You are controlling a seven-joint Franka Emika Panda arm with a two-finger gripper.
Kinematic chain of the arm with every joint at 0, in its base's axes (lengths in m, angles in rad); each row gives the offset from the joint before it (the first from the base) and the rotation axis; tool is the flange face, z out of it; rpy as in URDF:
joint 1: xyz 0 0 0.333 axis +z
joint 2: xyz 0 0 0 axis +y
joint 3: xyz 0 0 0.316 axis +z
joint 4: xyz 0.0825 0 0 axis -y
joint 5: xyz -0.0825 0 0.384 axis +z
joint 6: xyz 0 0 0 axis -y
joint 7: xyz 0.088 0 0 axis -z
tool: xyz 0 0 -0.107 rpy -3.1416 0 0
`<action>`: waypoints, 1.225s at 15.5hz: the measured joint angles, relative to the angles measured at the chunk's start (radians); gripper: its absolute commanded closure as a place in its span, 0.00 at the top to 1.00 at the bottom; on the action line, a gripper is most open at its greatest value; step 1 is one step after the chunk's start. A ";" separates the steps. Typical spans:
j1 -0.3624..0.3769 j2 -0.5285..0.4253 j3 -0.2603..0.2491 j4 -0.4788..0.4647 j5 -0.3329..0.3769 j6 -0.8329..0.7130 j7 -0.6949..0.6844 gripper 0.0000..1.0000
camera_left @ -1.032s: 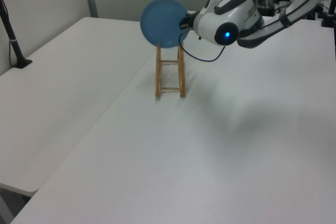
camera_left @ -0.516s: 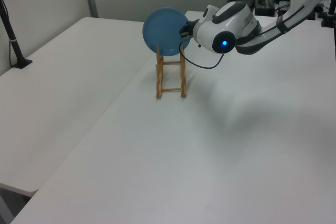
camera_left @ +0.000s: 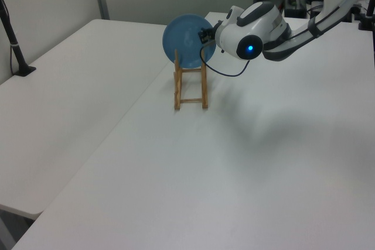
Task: Place plate in plate rack
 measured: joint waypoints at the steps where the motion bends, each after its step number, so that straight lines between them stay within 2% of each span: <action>1: -0.001 -0.001 -0.001 0.006 0.000 0.000 0.001 1.00; 3: -0.004 -0.006 -0.002 0.035 0.028 0.000 0.003 1.00; 6: -0.005 -0.038 -0.001 0.077 0.175 0.000 -0.041 1.00; 9: -0.005 -0.095 0.004 0.108 0.445 0.000 -0.207 1.00; 10: -0.007 -0.134 0.005 0.120 0.604 0.000 -0.345 1.00; 11: -0.010 -0.156 0.006 0.123 0.698 0.000 -0.422 1.00; 12: -0.012 -0.184 0.007 0.125 0.824 -0.011 -0.529 1.00; 13: -0.014 -0.227 0.008 0.126 0.987 -0.071 -0.662 1.00; 16: -0.025 -0.316 0.009 0.125 1.229 -0.244 -0.837 1.00; 19: -0.058 -0.368 0.009 0.119 1.371 -0.310 -0.908 1.00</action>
